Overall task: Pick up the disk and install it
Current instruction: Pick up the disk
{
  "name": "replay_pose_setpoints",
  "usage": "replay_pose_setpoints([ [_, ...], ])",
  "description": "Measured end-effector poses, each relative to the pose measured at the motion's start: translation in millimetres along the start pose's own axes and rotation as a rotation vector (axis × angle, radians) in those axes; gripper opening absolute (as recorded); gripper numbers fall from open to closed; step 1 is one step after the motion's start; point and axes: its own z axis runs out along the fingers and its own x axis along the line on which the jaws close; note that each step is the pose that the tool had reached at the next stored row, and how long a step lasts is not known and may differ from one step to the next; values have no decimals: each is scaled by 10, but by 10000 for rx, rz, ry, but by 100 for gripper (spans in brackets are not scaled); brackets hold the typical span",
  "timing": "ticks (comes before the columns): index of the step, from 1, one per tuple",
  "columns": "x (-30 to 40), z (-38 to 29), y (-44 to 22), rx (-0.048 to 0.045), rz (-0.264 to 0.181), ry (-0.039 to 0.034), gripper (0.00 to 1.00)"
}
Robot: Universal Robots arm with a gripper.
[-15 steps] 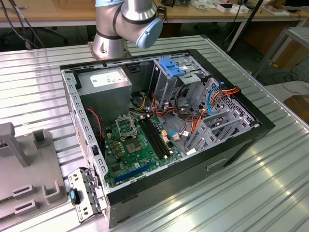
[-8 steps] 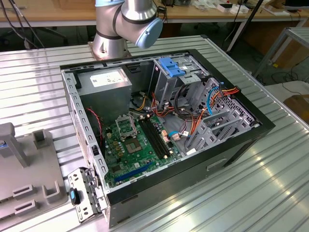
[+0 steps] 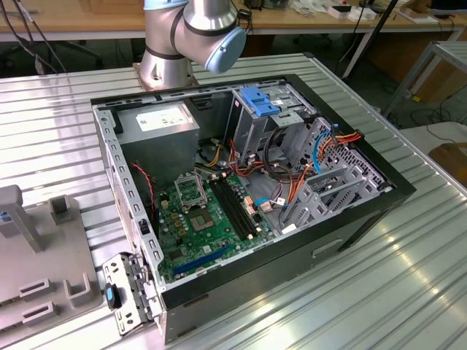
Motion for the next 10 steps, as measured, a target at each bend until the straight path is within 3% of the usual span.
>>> replay_pose_setpoints([
  [2,1,-64,1,1,0,3,37],
  [10,3,-220,1,9,0,15,37],
])
